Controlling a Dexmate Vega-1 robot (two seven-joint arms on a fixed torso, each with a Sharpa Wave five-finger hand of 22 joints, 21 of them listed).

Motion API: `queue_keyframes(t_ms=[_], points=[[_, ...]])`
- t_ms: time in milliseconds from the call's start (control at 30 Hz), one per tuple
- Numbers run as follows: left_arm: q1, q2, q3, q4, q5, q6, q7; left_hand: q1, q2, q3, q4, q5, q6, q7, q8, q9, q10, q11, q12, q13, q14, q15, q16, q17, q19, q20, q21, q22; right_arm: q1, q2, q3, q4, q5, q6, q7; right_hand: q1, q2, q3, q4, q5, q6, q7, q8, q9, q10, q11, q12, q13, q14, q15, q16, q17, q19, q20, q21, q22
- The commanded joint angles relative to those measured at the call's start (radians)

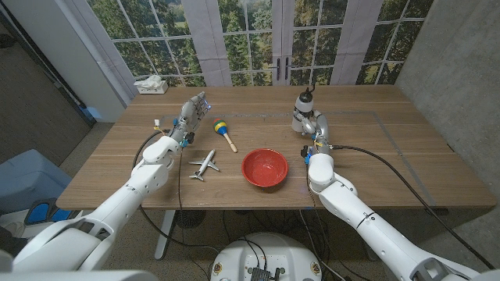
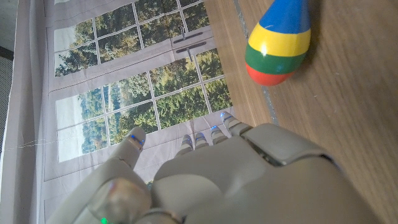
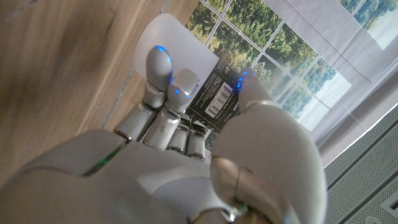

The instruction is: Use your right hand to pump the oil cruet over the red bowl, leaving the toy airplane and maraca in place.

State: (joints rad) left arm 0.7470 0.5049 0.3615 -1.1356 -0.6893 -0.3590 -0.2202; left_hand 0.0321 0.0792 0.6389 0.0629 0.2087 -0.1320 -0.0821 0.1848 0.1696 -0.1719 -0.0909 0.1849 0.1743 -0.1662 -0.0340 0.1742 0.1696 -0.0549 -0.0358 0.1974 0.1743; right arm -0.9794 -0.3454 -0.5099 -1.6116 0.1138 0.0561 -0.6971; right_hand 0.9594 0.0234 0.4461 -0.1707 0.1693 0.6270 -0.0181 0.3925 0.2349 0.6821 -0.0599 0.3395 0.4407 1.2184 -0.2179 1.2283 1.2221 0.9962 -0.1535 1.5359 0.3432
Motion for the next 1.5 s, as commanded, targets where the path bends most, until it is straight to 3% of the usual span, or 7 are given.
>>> queue_keyframes(t_ms=[33, 867, 1500], points=[[-0.023, -0.014, 0.007, 0.031, 0.003, -0.005, -0.012, -0.008, 0.052, -0.002, -0.002, 0.005, -0.003, 0.000, 0.001, 0.002, -0.059, -0.005, 0.001, 0.003, -0.091, -0.053, 0.003, 0.002, 0.004, -0.023, 0.003, 0.004, -0.056, -0.018, 0.019, -0.068, -0.022, -0.033, -0.047, 0.075, 0.083, 0.020, 0.011, 0.006, 0.041, -0.039, 0.008, 0.002, 0.048, -0.041, 0.005, 0.008, -0.006, -0.001, 0.008, 0.003, -0.006, -0.060, 0.010, 0.003], [-0.047, -0.037, 0.016, 0.083, 0.001, -0.026, -0.050, -0.008, 0.052, -0.002, -0.002, 0.006, -0.004, -0.001, 0.001, 0.002, -0.060, -0.005, 0.001, 0.003, -0.092, -0.054, 0.002, 0.002, 0.004, -0.023, 0.003, 0.004, -0.185, -0.030, 0.045, -0.208, -0.078, -0.062, -0.124, 0.074, 0.084, 0.021, 0.012, 0.006, 0.041, -0.038, 0.006, 0.003, 0.047, -0.042, -0.007, 0.028, -0.010, 0.000, 0.017, 0.002, -0.006, -0.060, 0.015, -0.004], [-0.013, -0.016, 0.017, 0.012, 0.007, -0.008, -0.024, -0.007, 0.052, -0.003, -0.003, 0.006, -0.004, -0.003, 0.001, 0.002, -0.061, -0.008, 0.001, 0.003, -0.093, -0.056, 0.002, 0.002, 0.004, -0.024, 0.003, 0.004, -0.290, -0.042, 0.068, -0.296, -0.115, -0.066, -0.157, 0.075, 0.085, 0.023, 0.012, 0.007, 0.040, -0.041, 0.004, 0.005, 0.051, -0.043, -0.013, 0.039, -0.012, 0.000, 0.022, 0.002, -0.009, -0.060, 0.018, -0.002]])
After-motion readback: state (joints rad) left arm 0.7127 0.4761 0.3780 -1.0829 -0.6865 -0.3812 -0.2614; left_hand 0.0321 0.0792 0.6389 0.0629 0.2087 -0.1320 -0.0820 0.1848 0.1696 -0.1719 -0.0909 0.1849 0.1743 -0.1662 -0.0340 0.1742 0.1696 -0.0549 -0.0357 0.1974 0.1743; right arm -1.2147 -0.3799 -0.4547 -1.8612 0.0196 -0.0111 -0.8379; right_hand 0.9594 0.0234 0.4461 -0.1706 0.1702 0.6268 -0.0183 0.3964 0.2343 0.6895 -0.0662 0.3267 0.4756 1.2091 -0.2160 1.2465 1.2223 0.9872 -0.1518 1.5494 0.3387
